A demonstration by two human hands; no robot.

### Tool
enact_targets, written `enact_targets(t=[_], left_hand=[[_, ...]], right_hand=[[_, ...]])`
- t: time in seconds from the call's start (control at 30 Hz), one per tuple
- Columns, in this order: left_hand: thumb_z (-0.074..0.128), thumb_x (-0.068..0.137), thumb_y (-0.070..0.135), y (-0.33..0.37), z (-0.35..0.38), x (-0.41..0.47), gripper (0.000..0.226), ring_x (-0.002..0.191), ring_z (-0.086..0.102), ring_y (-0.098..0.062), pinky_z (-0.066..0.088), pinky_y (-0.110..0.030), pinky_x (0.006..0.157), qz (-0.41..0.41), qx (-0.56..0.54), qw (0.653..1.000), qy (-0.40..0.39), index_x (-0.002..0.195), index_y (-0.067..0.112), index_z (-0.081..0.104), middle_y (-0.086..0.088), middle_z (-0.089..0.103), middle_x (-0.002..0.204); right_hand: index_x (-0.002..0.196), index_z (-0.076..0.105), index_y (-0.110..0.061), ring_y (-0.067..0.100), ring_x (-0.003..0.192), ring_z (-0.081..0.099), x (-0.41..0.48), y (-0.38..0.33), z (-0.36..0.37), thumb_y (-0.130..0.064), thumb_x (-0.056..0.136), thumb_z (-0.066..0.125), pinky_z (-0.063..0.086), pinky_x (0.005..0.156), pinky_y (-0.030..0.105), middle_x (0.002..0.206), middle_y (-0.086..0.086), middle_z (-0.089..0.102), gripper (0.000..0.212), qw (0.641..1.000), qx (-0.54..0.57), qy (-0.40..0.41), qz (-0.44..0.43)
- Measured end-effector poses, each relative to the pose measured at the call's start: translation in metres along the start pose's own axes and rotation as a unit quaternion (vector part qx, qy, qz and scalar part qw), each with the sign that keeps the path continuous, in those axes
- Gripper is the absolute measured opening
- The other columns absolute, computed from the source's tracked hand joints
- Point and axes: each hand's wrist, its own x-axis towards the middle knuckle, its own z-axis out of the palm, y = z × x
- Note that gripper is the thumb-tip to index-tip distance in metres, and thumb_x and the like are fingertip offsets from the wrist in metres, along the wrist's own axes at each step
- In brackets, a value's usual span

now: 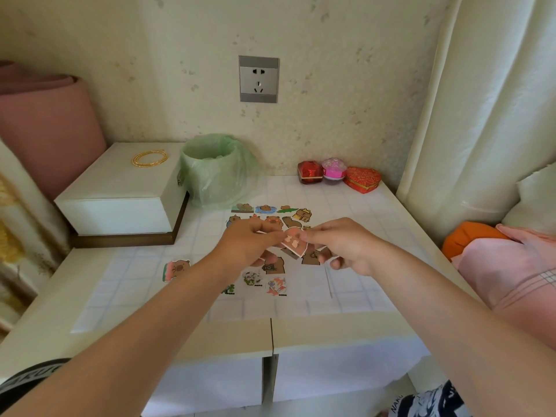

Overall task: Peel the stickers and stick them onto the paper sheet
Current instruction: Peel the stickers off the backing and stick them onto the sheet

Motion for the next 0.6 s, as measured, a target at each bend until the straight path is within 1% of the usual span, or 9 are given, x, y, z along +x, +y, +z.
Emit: enact_targets(t=[0.1,0.2,0.27,0.33,0.4,0.47,0.53,0.6], left_hand=[[0.073,0.089,0.024,-0.001,0.001,-0.004,0.012,0.062,0.071,-0.011,0.05,-0.02,0.052,-0.014,-0.009,1.0,-0.01,0.101,0.02,0.073,0.004,0.077,0.096],[0.074,0.089,0.023,0.0,0.0,-0.007,0.016,0.07,0.074,-0.017,0.057,-0.024,0.056,-0.038,0.008,0.998,-0.054,0.103,0.015,0.074,-0.002,0.078,0.093],[0.073,0.089,0.021,0.0,-0.002,-0.009,0.012,0.073,0.075,-0.02,0.06,-0.027,0.059,-0.045,0.06,0.994,-0.084,0.1,0.015,0.074,-0.004,0.078,0.089],[0.07,0.09,0.02,-0.001,-0.005,-0.009,0.006,0.07,0.075,-0.019,0.06,-0.028,0.062,-0.035,0.142,0.986,-0.079,0.091,0.017,0.076,0.0,0.077,0.083],[0.069,0.09,0.025,-0.006,-0.01,-0.005,0.008,0.069,0.074,-0.014,0.061,-0.03,0.07,0.001,0.264,0.963,-0.05,0.086,0.024,0.075,0.006,0.076,0.079],[0.068,0.089,0.031,-0.009,-0.013,-0.002,0.006,0.076,0.07,-0.01,0.057,-0.03,0.078,0.04,0.361,0.931,-0.023,0.089,0.031,0.074,0.012,0.073,0.083],[0.068,0.089,0.034,-0.01,-0.014,-0.001,0.006,0.086,0.063,-0.008,0.051,-0.026,0.079,0.067,0.379,0.923,-0.022,0.093,0.034,0.073,0.015,0.068,0.086],[0.069,0.089,0.037,-0.011,-0.013,-0.002,0.01,0.091,0.059,-0.007,0.047,-0.023,0.078,0.087,0.378,0.921,-0.044,0.098,0.033,0.072,0.016,0.066,0.091]], right_hand=[[0.097,0.076,-0.012,0.013,0.049,0.051,0.0,0.003,-0.001,-0.021,0.088,0.076,0.029,0.044,0.021,0.082,0.003,0.072,0.013,1.0,0.014,0.01,-0.005],[0.101,0.075,-0.011,0.012,0.047,0.047,0.002,0.008,-0.002,-0.02,0.086,0.078,0.029,0.043,0.021,0.081,0.007,0.069,0.017,0.999,-0.015,0.026,-0.021],[0.103,0.074,-0.011,0.012,0.05,0.044,0.004,0.013,-0.002,-0.019,0.087,0.077,0.029,0.043,0.021,0.082,0.011,0.065,0.018,0.998,-0.057,0.016,-0.023],[0.101,0.075,-0.01,0.013,0.052,0.044,0.005,0.017,-0.003,-0.017,0.088,0.075,0.029,0.044,0.021,0.082,0.012,0.062,0.015,0.994,-0.105,0.003,-0.023],[0.099,0.075,-0.01,0.013,0.053,0.044,0.004,0.019,-0.004,-0.019,0.089,0.074,0.03,0.044,0.022,0.079,0.01,0.063,0.013,0.987,-0.158,-0.015,-0.026],[0.099,0.075,-0.01,0.012,0.05,0.043,0.003,0.021,-0.003,-0.018,0.092,0.069,0.03,0.044,0.021,0.077,0.007,0.065,0.012,0.979,-0.198,-0.039,-0.035],[0.095,0.075,-0.012,0.013,0.051,0.044,0.003,0.023,0.001,-0.018,0.094,0.066,0.031,0.043,0.021,0.077,0.006,0.066,0.011,0.975,-0.213,-0.043,-0.044],[0.091,0.075,-0.014,0.017,0.054,0.045,0.005,0.023,0.005,-0.019,0.094,0.065,0.031,0.043,0.02,0.077,0.008,0.064,0.011,0.972,-0.226,-0.035,-0.053]])
